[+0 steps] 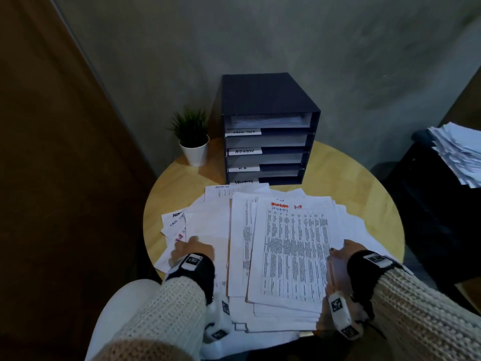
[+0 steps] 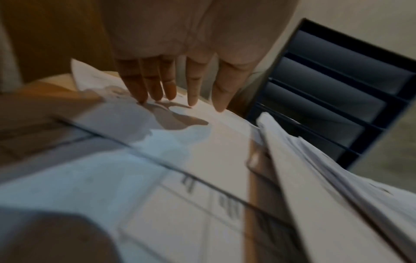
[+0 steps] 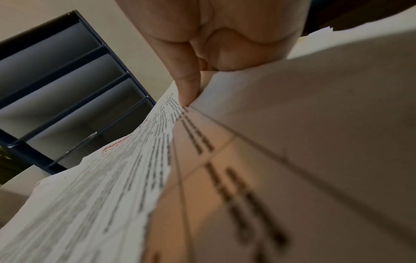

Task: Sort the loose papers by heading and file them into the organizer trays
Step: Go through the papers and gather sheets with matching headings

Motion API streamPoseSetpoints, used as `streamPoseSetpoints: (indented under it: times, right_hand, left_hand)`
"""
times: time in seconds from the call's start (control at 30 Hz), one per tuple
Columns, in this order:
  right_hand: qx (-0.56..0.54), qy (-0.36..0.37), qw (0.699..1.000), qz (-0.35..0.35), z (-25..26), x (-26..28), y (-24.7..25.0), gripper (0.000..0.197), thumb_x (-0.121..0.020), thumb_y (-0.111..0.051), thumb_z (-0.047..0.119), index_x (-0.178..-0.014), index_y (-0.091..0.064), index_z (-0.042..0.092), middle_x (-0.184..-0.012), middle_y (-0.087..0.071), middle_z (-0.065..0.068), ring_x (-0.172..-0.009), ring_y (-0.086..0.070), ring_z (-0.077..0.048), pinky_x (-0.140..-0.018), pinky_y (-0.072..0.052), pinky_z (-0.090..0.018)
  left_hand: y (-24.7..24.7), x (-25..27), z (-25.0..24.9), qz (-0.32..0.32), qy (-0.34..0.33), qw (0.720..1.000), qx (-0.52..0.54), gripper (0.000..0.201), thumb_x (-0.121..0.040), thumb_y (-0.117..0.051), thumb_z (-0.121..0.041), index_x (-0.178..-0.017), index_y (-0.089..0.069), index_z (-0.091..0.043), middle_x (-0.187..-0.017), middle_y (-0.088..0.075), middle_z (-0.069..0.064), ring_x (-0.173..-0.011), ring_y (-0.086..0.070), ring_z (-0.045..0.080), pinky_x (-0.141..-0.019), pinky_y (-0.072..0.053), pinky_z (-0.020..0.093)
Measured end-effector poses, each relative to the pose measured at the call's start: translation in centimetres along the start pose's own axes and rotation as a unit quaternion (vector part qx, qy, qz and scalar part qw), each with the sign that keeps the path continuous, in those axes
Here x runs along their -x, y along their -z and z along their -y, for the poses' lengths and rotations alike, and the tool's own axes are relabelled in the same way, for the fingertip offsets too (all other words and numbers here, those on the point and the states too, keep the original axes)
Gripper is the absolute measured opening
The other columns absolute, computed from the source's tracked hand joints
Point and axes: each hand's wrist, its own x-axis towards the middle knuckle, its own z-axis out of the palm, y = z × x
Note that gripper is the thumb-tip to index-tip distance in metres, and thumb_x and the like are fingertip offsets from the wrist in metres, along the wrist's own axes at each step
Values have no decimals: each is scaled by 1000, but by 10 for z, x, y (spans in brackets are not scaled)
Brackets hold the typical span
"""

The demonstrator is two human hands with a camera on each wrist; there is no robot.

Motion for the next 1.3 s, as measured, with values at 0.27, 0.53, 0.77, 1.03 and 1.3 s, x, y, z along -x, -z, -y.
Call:
streamPoseSetpoints:
  times: [0.27,0.53,0.77,1.03,1.3]
  right_hand:
    - [-14,0,1000,-7,-1,0,-5,66,-101,-38,37,-150,-13,2,-156,-23,-13,-141,-31,-27,-111,-30,-29]
    - [-16,2,1000,-15,-2,1,-6,64,-100,-41,37,-148,-20,1,-153,-29,-14,-140,-34,-27,-110,-32,-30]
    - [-27,5,999,-23,-2,6,-4,64,-100,-41,36,-148,-19,1,-154,-27,-13,-141,-32,-26,-111,-30,-29]
    - [-48,5,998,-28,-5,10,-2,64,-100,-41,35,-149,-18,1,-155,-26,-11,-142,-31,-24,-111,-30,-27]
    - [-48,9,998,-35,-5,14,-2,60,-99,-43,34,-146,-25,1,-151,-34,-13,-138,-37,-26,-109,-33,-29]
  left_hand:
    - [22,-17,20,-7,-16,995,94,57,-89,-54,-37,-140,-42,-14,-142,-47,8,-125,-49,29,-97,-41,31]
    - [25,-8,13,-23,-71,984,161,49,-87,-64,-29,-131,-53,-11,-129,-59,11,-115,-56,28,-94,-44,30]
    - [59,4,-8,-67,-108,970,206,38,-87,-61,-28,-122,-62,-11,-124,-62,10,-113,-57,30,-99,-45,32]
    - [84,26,-21,22,-159,914,371,27,-79,-71,-14,-106,-69,-10,-108,-64,6,-102,-59,23,-83,-40,23]
    - [50,39,-4,123,-83,896,418,35,-87,-65,-10,-119,-59,2,-113,-62,15,-89,-57,23,-73,-45,27]
